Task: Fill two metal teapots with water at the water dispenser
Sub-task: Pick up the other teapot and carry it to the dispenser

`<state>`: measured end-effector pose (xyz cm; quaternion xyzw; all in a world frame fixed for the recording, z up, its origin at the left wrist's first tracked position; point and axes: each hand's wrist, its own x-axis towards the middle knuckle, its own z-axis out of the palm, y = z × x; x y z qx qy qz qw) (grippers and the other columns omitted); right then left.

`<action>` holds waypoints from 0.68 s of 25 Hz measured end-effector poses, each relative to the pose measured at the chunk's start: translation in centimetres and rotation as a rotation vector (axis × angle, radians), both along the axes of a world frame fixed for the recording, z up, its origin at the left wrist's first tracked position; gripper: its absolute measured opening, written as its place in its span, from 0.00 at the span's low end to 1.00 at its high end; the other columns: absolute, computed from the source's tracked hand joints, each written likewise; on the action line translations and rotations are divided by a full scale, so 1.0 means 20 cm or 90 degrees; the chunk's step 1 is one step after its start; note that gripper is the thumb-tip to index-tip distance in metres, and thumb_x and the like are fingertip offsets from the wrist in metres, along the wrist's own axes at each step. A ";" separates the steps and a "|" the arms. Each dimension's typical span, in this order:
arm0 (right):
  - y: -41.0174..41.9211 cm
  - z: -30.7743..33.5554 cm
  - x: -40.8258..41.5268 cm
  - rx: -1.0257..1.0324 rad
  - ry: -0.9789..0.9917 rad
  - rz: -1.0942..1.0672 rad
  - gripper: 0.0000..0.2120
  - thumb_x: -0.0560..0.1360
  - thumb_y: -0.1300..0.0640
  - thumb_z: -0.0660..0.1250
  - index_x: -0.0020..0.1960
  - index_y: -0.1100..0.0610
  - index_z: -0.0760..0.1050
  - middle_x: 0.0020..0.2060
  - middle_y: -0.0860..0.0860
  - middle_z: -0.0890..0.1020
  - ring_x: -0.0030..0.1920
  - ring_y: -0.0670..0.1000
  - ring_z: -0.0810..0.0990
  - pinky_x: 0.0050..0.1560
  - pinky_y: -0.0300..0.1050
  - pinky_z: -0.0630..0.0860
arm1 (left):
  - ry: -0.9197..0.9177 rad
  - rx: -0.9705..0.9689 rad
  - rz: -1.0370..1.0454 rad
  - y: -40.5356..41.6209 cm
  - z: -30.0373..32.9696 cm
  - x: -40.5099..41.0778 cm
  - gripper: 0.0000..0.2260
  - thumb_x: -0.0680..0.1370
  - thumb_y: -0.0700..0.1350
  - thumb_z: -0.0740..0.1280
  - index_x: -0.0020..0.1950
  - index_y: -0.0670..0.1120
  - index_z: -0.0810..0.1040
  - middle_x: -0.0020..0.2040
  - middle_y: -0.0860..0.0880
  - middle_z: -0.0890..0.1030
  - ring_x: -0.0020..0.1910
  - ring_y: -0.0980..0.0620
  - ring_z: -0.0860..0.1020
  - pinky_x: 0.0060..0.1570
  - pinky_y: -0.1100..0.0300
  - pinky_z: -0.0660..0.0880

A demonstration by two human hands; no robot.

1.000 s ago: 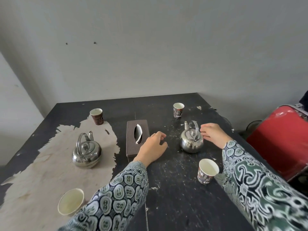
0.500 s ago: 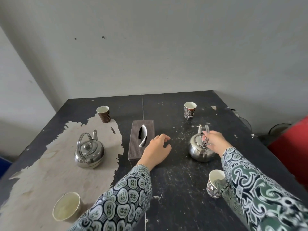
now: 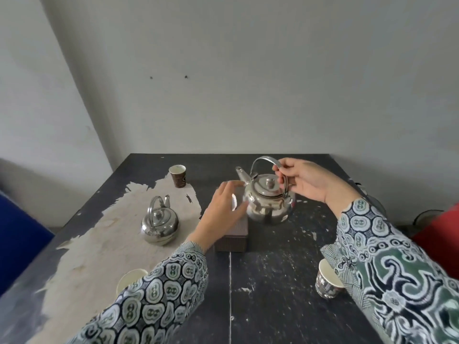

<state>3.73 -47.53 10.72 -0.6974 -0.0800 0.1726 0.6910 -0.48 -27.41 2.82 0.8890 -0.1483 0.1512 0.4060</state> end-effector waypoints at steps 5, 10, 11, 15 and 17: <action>0.43 0.12 -0.21 -0.037 -0.010 0.204 0.11 0.78 0.68 0.54 0.44 0.59 0.73 0.33 0.50 0.73 0.33 0.45 0.74 0.40 0.38 0.73 | -0.158 -0.057 0.108 0.41 0.14 -0.29 0.23 0.74 0.45 0.68 0.67 0.45 0.65 0.63 0.48 0.70 0.62 0.55 0.69 0.63 0.67 0.64; 0.99 0.11 -0.42 -0.018 0.052 0.376 0.09 0.76 0.68 0.56 0.48 0.61 0.74 0.34 0.49 0.78 0.34 0.45 0.76 0.41 0.37 0.76 | -0.090 -0.050 0.097 1.02 0.24 -0.57 0.19 0.74 0.46 0.69 0.64 0.48 0.71 0.62 0.52 0.76 0.61 0.57 0.72 0.63 0.61 0.68; 1.14 0.09 -0.48 -0.024 0.054 0.410 0.08 0.76 0.67 0.57 0.48 0.61 0.74 0.35 0.49 0.78 0.34 0.45 0.77 0.42 0.38 0.75 | -0.061 -0.045 0.090 1.18 0.24 -0.65 0.16 0.74 0.47 0.69 0.62 0.50 0.73 0.59 0.55 0.77 0.60 0.59 0.74 0.63 0.59 0.70; 1.71 0.03 -0.70 -0.008 0.084 0.488 0.08 0.73 0.65 0.59 0.47 0.60 0.76 0.37 0.51 0.78 0.35 0.46 0.77 0.44 0.39 0.75 | 0.060 -0.060 0.064 1.77 0.25 -0.95 0.06 0.75 0.49 0.68 0.51 0.54 0.78 0.49 0.60 0.81 0.51 0.63 0.79 0.56 0.63 0.74; 1.99 0.00 -0.81 -0.021 0.063 0.510 0.09 0.74 0.66 0.58 0.48 0.60 0.76 0.38 0.52 0.76 0.35 0.46 0.76 0.49 0.43 0.72 | 0.096 -0.070 0.066 2.03 0.26 -1.10 0.03 0.75 0.48 0.68 0.48 0.52 0.78 0.47 0.55 0.83 0.48 0.59 0.81 0.53 0.60 0.76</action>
